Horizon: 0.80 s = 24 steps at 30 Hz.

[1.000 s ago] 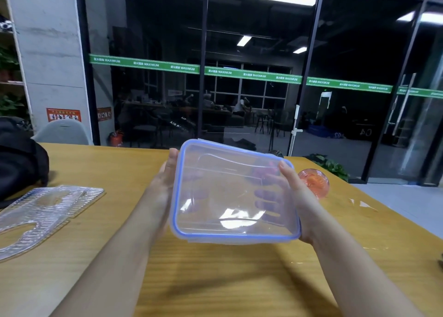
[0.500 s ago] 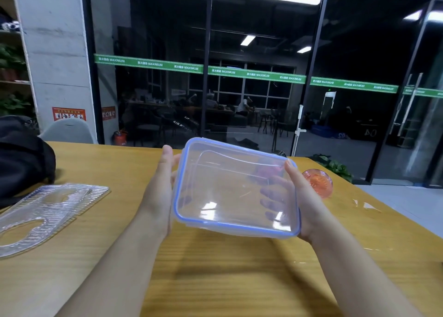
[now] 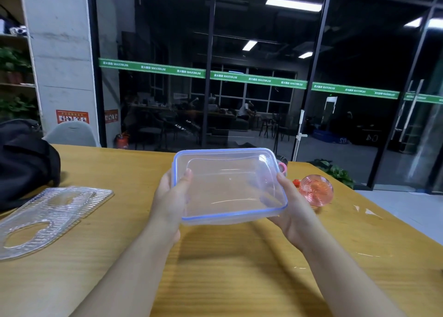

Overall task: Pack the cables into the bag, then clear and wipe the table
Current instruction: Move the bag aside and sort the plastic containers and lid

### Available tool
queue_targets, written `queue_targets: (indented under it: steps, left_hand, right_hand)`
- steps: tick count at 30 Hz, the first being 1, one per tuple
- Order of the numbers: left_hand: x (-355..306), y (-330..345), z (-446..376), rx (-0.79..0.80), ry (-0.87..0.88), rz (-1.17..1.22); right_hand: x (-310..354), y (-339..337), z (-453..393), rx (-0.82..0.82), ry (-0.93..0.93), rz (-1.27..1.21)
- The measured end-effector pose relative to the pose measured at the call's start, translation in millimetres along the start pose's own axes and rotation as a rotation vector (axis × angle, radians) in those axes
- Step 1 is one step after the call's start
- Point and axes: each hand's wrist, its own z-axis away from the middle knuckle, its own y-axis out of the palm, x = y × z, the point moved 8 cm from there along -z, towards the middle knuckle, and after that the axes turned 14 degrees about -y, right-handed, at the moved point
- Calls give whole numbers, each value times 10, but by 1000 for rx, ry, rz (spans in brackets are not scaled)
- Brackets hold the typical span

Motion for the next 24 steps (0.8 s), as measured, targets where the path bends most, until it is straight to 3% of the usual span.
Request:
queue_targets:
  steps: [3, 6, 8, 11, 20, 24]
  left_hand:
    - [-33, -79, -20, -69, 18, 73]
    - [-52, -126, 7, -125, 28, 150]
    - [-51, -121, 29, -120, 8, 189]
    - [-79, -150, 26, -79, -30, 169]
    - [-595, -581, 174, -150, 263, -326]
    - [-679, -827, 255, -132, 368, -550]
  right_hand:
    - [-101, 74, 11, 15, 54, -20]
    - [-160, 333, 90, 141, 87, -49]
    - [-125, 513, 125, 226, 42, -37]
    - [-43, 658, 74, 214, 18, -64]
    - [-288, 1194, 95, 24, 228, -179]
    - [-408, 1523, 127, 44, 264, -208]
